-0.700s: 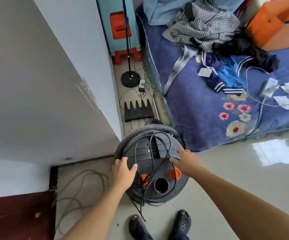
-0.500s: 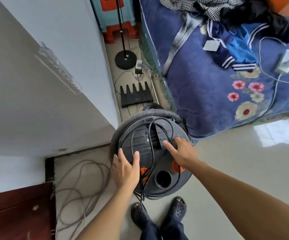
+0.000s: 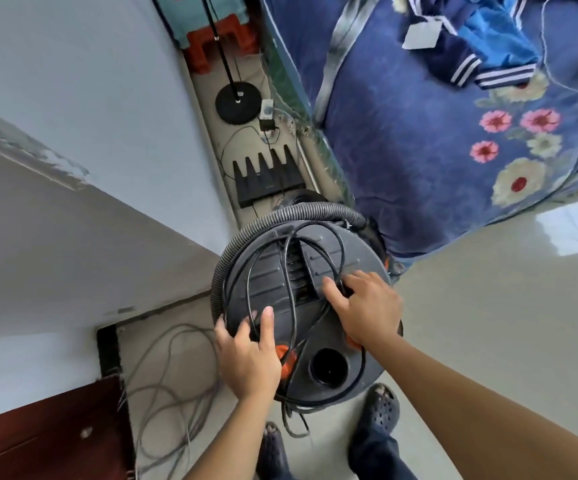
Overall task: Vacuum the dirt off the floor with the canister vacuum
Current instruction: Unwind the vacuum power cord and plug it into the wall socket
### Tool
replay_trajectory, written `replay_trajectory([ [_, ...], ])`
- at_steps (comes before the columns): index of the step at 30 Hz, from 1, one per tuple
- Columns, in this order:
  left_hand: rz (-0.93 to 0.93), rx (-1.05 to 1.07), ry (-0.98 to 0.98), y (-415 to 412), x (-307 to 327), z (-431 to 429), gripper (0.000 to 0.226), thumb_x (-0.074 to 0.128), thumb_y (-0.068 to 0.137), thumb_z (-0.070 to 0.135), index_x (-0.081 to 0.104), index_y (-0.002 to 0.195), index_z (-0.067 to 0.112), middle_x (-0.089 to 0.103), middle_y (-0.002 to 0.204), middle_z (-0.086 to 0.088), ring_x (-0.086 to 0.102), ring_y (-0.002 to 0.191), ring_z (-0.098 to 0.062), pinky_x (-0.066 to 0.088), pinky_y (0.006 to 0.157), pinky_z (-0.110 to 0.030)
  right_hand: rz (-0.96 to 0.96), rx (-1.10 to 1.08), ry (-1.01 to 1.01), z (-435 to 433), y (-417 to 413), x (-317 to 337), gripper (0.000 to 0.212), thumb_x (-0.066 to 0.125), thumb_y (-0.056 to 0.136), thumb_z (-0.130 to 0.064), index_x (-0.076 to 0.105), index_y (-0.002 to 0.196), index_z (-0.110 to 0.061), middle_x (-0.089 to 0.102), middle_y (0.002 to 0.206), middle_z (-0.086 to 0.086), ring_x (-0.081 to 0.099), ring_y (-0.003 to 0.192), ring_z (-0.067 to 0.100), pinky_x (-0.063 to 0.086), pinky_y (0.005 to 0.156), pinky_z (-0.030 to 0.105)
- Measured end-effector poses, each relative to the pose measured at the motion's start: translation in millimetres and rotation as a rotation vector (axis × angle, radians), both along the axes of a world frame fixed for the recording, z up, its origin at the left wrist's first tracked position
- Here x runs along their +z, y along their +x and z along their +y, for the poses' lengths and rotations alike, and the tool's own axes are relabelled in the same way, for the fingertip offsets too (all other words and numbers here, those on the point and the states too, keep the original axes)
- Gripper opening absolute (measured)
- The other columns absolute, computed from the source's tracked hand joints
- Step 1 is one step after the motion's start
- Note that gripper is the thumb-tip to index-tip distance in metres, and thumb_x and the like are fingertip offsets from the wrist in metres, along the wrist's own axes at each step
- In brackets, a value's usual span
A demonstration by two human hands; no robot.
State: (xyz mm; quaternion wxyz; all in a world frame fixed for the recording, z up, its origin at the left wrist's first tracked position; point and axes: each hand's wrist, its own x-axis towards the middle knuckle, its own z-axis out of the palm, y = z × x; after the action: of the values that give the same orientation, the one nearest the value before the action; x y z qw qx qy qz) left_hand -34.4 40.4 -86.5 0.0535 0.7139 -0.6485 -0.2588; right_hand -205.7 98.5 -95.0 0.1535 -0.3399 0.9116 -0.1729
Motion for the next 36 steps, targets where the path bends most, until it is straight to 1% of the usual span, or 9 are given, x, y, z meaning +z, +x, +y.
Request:
replay_trajectory([
  [3,0.024,-0.023,0.000,6.4,-0.9,9.8,0.084,0.023,0.077,0.082,0.072,0.111,0.022,0.036,0.148,-0.001,0.043,0.129,-0.026,0.041,0.100,-0.044,0.027,-0.054,-0.011,15.0,7.5,4.7,0.060,0.042,0.086,-0.066,0.044,0.054,-0.015,0.050,0.057,-0.002,0.053,0.065,0.020,0.033,0.050,0.032],
  [7,0.059,-0.122,0.021,21.9,-2.6,36.5,0.080,0.024,0.079,0.082,0.071,0.112,0.026,0.036,0.147,0.001,0.046,0.127,-0.026,0.046,0.094,-0.045,-0.011,-0.140,0.041,53.7,25.1,7.8,0.057,0.052,0.092,-0.061,0.053,0.061,-0.013,0.055,0.065,-0.002,0.052,0.072,0.018,0.031,0.055,0.032],
  [10,0.065,-0.265,0.016,41.9,0.6,64.1,0.089,0.016,0.078,0.080,0.067,0.118,0.020,0.034,0.149,-0.002,0.046,0.128,-0.027,0.047,0.090,-0.042,-0.025,-0.275,0.073,89.6,48.6,15.1,0.057,0.050,0.092,-0.060,0.052,0.062,-0.012,0.053,0.067,-0.005,0.046,0.071,0.016,0.024,0.052,0.031],
  [14,0.057,-0.410,0.044,70.1,3.7,102.9,0.105,0.000,0.077,0.084,0.066,0.121,0.017,0.035,0.150,-0.007,0.043,0.130,-0.029,0.048,0.089,-0.043,-0.059,-0.419,0.097,144.4,88.3,18.0,0.057,0.051,0.092,-0.060,0.048,0.060,-0.012,0.048,0.064,-0.008,0.046,0.068,0.015,0.023,0.050,0.029],
  [18,0.036,-0.561,0.040,93.5,-2.0,134.0,0.095,0.009,0.087,0.077,0.072,0.112,0.011,0.046,0.140,-0.016,0.048,0.123,-0.036,0.050,0.085,-0.048,-0.099,-0.552,0.083,191.2,125.8,19.2,0.055,0.056,0.091,-0.056,0.040,0.056,-0.017,0.047,0.063,-0.010,0.046,0.069,0.014,0.023,0.050,0.028],
  [23,0.049,-0.766,-0.034,100.5,-7.3,153.4,0.084,0.016,0.092,0.070,0.075,0.104,0.011,0.052,0.135,-0.018,0.053,0.118,-0.038,0.051,0.084,-0.049,-0.193,-0.887,0.034,236.5,164.4,22.4,0.039,0.056,0.093,-0.052,0.045,0.063,-0.030,0.049,0.071,-0.014,0.046,0.083,0.013,0.027,0.056,0.028],
  [26,0.063,-0.847,-0.049,90.3,-12.0,162.1,0.086,0.015,0.091,0.073,0.074,0.106,0.013,0.047,0.141,-0.013,0.050,0.124,-0.035,0.054,0.083,-0.052,-0.210,-1.020,0.004,258.0,170.3,21.4,0.024,0.058,0.093,-0.049,0.053,0.075,-0.034,0.052,0.085,-0.015,0.047,0.088,0.012,0.032,0.067,0.031],
  [31,0.134,-0.926,-0.068,39.6,-14.5,173.6,0.086,0.016,0.090,0.074,0.073,0.108,0.013,0.045,0.142,-0.013,0.046,0.126,-0.032,0.053,0.087,-0.052,-0.185,-1.171,-0.040,278.5,135.2,19.1,0.028,0.061,0.090,-0.052,0.056,0.072,-0.031,0.057,0.083,-0.010,0.051,0.082,0.018,0.032,0.067,0.031],
  [36,0.148,-0.991,-0.073,-39.1,-16.5,180.0,0.074,0.025,0.086,0.069,0.071,0.113,0.018,0.042,0.147,-0.008,0.044,0.129,-0.028,0.048,0.091,-0.046,-0.199,-1.292,-0.109,294.4,74.3,13.2,0.027,0.059,0.089,-0.057,0.066,0.084,-0.032,0.059,0.086,-0.009,0.049,0.083,0.018,0.036,0.074,0.032],
])
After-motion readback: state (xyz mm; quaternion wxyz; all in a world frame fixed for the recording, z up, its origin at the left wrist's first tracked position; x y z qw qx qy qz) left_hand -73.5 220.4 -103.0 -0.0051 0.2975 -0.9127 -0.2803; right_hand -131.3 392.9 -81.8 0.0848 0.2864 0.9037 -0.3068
